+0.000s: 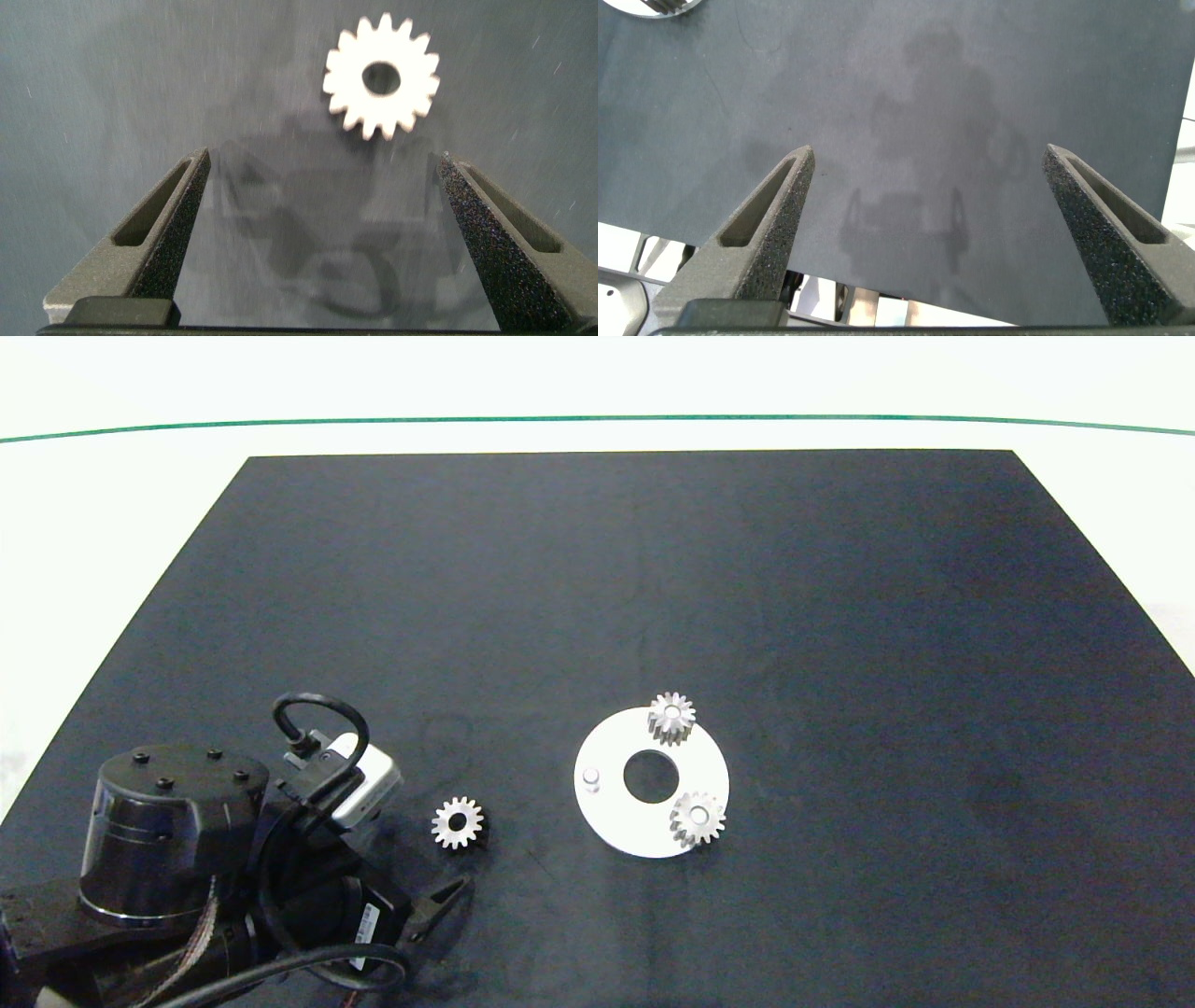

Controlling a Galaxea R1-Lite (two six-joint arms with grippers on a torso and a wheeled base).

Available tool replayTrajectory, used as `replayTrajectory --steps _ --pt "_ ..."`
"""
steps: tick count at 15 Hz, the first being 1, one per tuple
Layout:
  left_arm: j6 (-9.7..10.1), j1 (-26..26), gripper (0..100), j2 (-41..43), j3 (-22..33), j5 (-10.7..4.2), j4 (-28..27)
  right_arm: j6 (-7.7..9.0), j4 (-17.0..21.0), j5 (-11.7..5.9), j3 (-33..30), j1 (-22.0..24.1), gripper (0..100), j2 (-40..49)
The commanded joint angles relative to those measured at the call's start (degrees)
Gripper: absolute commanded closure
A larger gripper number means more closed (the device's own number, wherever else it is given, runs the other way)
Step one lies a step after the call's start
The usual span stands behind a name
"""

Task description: Install three planetary gears onto the carrier pins

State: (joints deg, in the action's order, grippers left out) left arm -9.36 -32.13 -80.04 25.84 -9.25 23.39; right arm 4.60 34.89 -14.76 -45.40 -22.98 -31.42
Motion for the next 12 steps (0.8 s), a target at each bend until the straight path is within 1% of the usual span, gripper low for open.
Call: replayTrajectory --steps 1,2,7,12 --pt "0.05 -0.21 0 -0.55 2.19 -0.06 -0.01 0.06 0.18 0.0 0.05 -0.05 0 -0.75" --pt "0.05 -0.39 0 -0.73 2.98 -0.06 -0.01 0.06 0.18 0.0 -0.13 -0.05 0 -0.84" --pt "0.49 -1.18 0 -1.69 3.34 -0.06 0.25 0.06 -0.61 -0.18 -0.31 -0.05 0 -1.54" --pt "0.57 -1.35 9 -2.31 3.95 0.02 0.34 0.06 -0.88 -0.09 -0.39 -0.05 0 -2.42"
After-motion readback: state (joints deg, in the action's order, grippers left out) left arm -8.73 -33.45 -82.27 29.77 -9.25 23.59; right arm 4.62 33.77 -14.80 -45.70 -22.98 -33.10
